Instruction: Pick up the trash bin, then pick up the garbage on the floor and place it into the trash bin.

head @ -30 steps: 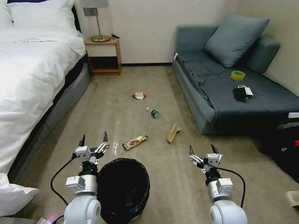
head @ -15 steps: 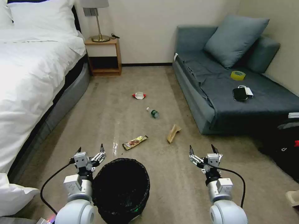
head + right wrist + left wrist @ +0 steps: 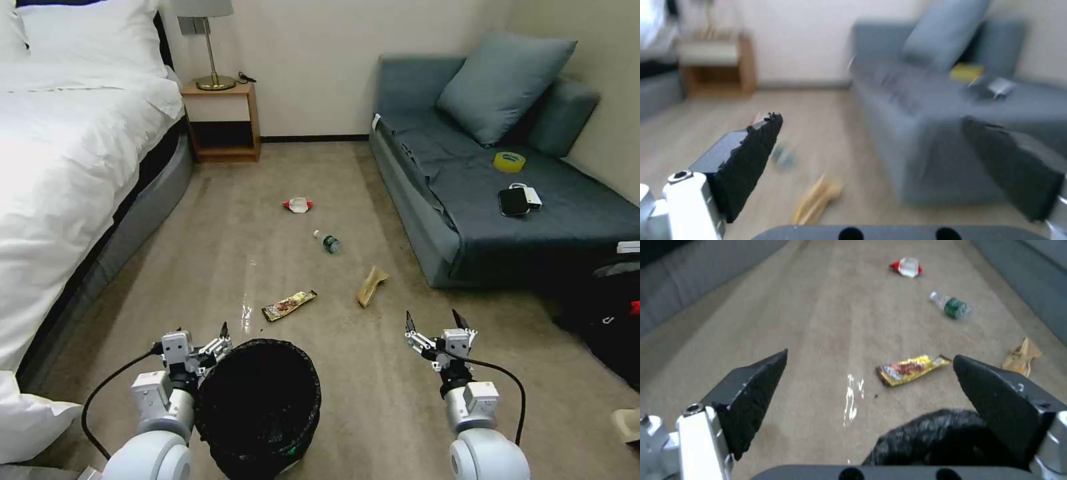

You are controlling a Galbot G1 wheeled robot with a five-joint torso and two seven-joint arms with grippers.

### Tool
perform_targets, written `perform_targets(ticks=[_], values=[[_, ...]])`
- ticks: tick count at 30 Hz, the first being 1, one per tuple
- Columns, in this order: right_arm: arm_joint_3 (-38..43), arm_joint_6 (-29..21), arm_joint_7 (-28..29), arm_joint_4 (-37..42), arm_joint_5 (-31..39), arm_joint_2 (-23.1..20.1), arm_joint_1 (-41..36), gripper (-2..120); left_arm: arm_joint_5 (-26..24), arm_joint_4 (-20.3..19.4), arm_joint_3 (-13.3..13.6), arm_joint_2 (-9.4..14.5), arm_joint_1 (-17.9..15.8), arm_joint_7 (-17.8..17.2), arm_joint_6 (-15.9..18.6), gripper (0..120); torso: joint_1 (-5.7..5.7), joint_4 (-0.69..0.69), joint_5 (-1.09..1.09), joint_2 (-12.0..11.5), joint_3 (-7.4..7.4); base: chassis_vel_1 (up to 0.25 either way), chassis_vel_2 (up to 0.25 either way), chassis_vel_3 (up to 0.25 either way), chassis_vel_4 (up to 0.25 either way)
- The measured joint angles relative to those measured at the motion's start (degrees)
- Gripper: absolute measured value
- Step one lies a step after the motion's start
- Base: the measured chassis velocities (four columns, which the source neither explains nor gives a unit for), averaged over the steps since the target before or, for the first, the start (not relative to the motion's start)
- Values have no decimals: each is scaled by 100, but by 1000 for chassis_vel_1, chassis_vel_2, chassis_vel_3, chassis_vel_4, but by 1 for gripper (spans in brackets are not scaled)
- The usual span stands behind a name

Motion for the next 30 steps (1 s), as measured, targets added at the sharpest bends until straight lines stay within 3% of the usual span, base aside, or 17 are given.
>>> perform_targets(ticks=[3, 6, 16, 23, 24, 30], values=[[36, 169, 5, -28, 141, -20, 36, 100, -219, 54, 11, 11, 0, -117, 210, 100, 0, -1, 14, 0, 0, 0, 0, 0, 0], [39, 233, 2, -46, 185, -23, 59, 100, -315, 99, 0, 31, 2, -143, 383, 100, 0, 1, 4, -1, 0, 0, 0, 0, 0], [25, 286, -39, -85, 201, -2, 76, 100, -466, 184, 47, 44, 20, -248, 843, 100, 0, 0, 8, 0, 0, 0, 0, 0, 0], [21, 290, -45, -85, 194, 7, 76, 100, -585, 224, 52, 57, 34, -328, 976, 100, 0, 0, 7, 0, 0, 0, 0, 0, 0], [18, 296, -47, -84, 183, 17, 72, 100, -897, 248, 40, 85, 32, -491, 1133, 100, 0, 0, 7, -1, 1, 0, 0, 0, 0], [12, 314, -53, -87, 158, 49, 59, 100, -1110, 346, 42, 100, 9, -584, 1225, 99, 0, 0, 7, 0, 1, 0, 0, 0, 0]])
